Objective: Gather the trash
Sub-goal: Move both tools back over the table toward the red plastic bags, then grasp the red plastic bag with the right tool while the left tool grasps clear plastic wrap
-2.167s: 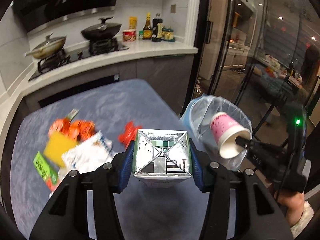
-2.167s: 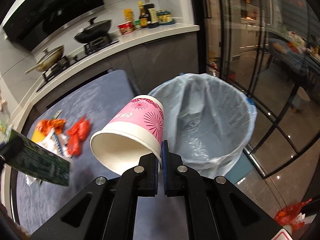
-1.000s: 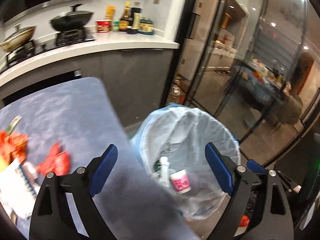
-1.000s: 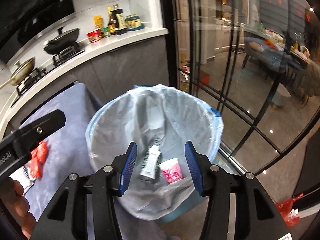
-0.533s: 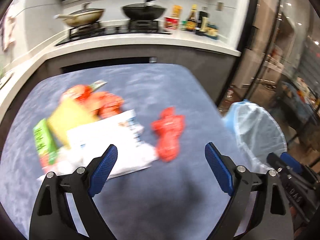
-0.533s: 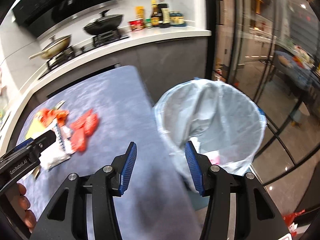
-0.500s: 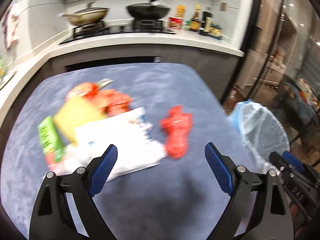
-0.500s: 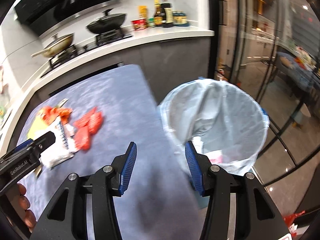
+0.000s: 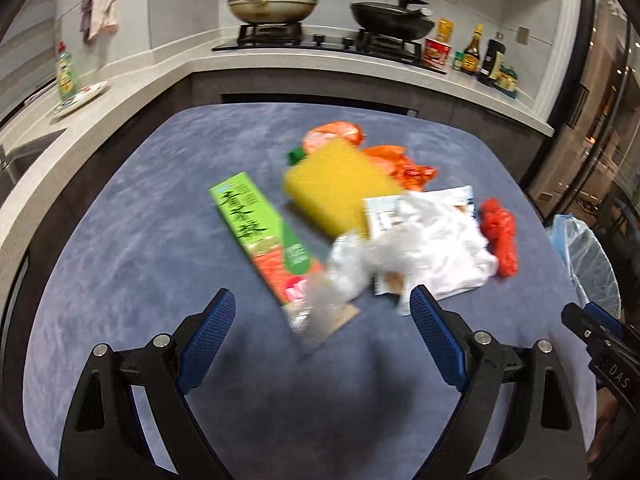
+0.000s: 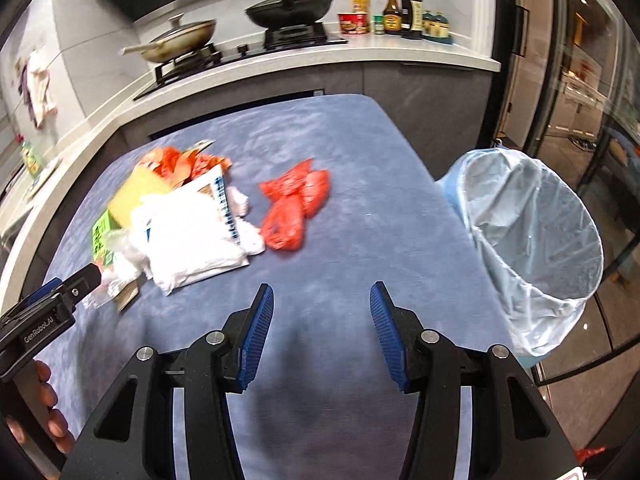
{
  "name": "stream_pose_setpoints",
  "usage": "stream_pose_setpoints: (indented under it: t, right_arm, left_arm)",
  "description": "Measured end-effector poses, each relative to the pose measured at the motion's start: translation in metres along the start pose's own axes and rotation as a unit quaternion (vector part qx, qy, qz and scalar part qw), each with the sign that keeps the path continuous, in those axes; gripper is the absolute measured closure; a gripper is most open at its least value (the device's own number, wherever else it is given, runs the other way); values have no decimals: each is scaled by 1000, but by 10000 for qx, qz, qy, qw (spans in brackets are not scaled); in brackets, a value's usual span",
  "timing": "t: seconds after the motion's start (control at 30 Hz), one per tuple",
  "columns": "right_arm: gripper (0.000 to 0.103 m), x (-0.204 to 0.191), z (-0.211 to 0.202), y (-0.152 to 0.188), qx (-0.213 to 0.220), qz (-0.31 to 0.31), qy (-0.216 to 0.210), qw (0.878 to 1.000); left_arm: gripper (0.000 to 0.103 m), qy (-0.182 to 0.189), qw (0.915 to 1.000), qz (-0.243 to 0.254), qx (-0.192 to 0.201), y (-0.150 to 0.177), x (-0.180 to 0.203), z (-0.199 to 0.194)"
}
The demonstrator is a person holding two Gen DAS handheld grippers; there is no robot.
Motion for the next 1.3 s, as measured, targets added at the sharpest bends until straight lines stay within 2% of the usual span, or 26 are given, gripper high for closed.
stream_pose_setpoints:
  t: [0.2, 0.33, 0.37, 0.4, 0.5, 0.53, 0.6, 0.63, 0.7, 0.87, 1.1, 1.23, 1.3]
  right_arm:
    - [54, -19, 9, 3, -125, -137, -94, 9998]
    - [54, -30, 13, 2, -147, -228, -122, 9996]
    - [54, -31, 13, 2, -155, -234, -136, 9995]
    - [54, -33, 15, 2, -169, -244, -141, 9995]
    - [54, -35, 19, 1, -198, -247, -143, 9994]
    - [54, -36, 20, 1, -205, -251, -138, 9994]
    - [54, -36, 22, 0, -212, -259, -125, 9994]
    - [54, -35, 24, -1, -212, -249, -122, 9994]
    - [54, -32, 28, -3, -216, -220, -98, 9995]
    - [54, -27, 38, -16, -137, -135, -40, 9998]
    - [54, -30, 60, -40, -76, -12, -189, 9998]
    - [54, -32, 76, -50, -58, 12, -139, 9999]
    - [58, -32, 86, -52, -111, 11, -89, 9999]
  left_arm:
    - [18, 53, 9996, -269, -116, 2, -22, 10]
    - [19, 174, 9994, -271, -146, -1, -21, 20]
    - [22, 209, 9993, -256, -145, -1, -19, 22]
    - [31, 251, 9993, -224, -179, -2, -17, 25]
    - [48, 460, 9982, -155, -344, -2, -12, 36]
    - [51, 519, 9979, -139, -365, -1, -12, 38]
    - [65, 553, 9977, -97, -370, 0, -9, 38]
    - [69, 552, 9978, -75, -350, 0, -8, 38]
    - [84, 582, 9977, -34, -340, 0, -7, 36]
    - [102, 637, 9978, 19, -183, -4, -9, 22]
    - [103, 735, 9973, 69, -43, -8, -6, 8]
    - [103, 791, 9969, 37, -17, -9, -7, 1]
    - [103, 798, 9968, 10, -13, -9, -9, -2]
Point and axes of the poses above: each gripper's, at about its wrist camera, not at the fingertips, and z roughly the way its jaws point, x to its right, y to its underside, the point moved 1 cm from there along z, roughly the way its jaws point, and after that the axes turned 6 degrees about z, right-handed, at the moved point
